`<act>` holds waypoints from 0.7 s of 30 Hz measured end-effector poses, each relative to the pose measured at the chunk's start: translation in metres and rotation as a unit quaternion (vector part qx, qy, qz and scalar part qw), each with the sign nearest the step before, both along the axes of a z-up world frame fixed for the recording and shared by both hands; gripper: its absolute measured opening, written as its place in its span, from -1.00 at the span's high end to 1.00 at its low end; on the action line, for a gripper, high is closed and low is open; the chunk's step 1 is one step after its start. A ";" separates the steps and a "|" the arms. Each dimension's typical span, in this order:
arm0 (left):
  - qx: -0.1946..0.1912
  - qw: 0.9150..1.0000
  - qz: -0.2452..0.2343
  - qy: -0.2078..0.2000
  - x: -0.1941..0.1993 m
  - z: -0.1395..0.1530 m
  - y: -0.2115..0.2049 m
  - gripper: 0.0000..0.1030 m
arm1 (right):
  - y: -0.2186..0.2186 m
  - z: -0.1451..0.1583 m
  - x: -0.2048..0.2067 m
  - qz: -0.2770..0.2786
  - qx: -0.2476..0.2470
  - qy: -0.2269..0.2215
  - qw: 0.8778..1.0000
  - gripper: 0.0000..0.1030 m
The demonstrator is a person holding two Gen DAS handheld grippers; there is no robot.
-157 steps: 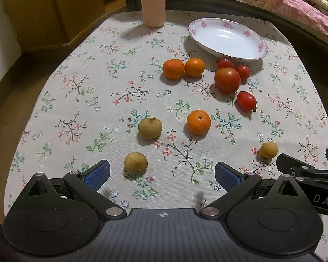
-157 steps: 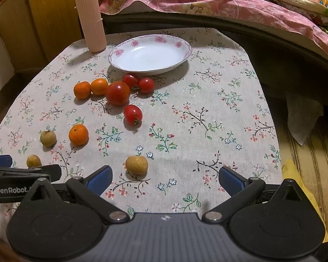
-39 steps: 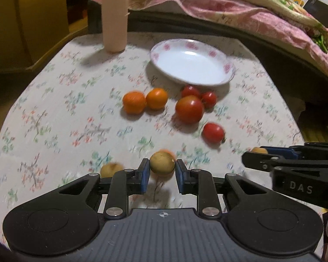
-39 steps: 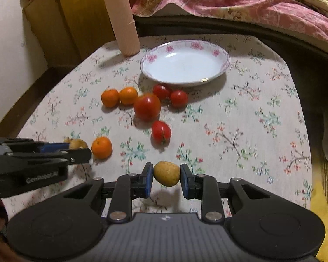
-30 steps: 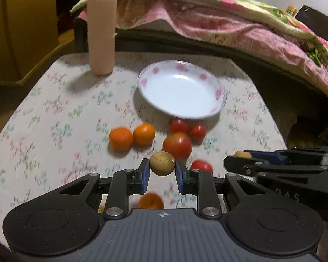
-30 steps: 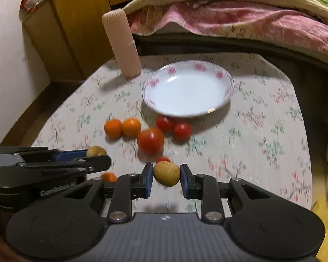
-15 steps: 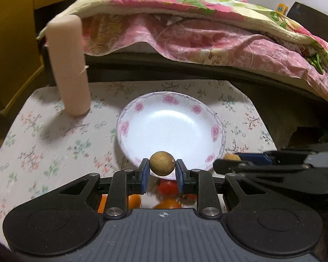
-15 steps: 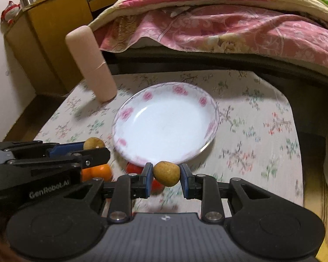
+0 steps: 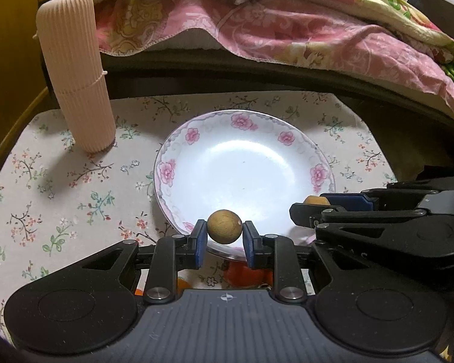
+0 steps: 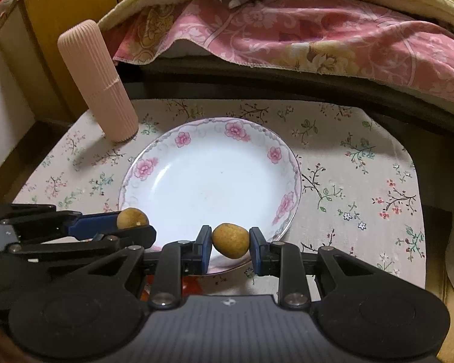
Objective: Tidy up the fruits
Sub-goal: 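Carry both held brown fruits over the white pink-rimmed plate, then open the left tool over the plate while the right tool releases its fruit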
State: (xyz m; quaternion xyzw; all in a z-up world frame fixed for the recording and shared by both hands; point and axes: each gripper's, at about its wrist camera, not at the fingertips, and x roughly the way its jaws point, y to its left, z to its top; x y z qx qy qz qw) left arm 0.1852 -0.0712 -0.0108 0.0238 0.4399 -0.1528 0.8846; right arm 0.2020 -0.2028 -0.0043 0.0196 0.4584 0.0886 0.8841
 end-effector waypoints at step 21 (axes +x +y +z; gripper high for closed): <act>0.002 1.000 0.006 -0.002 0.004 -0.004 0.000 0.18 | -0.001 -0.008 0.009 0.008 0.002 0.003 1.000 0.45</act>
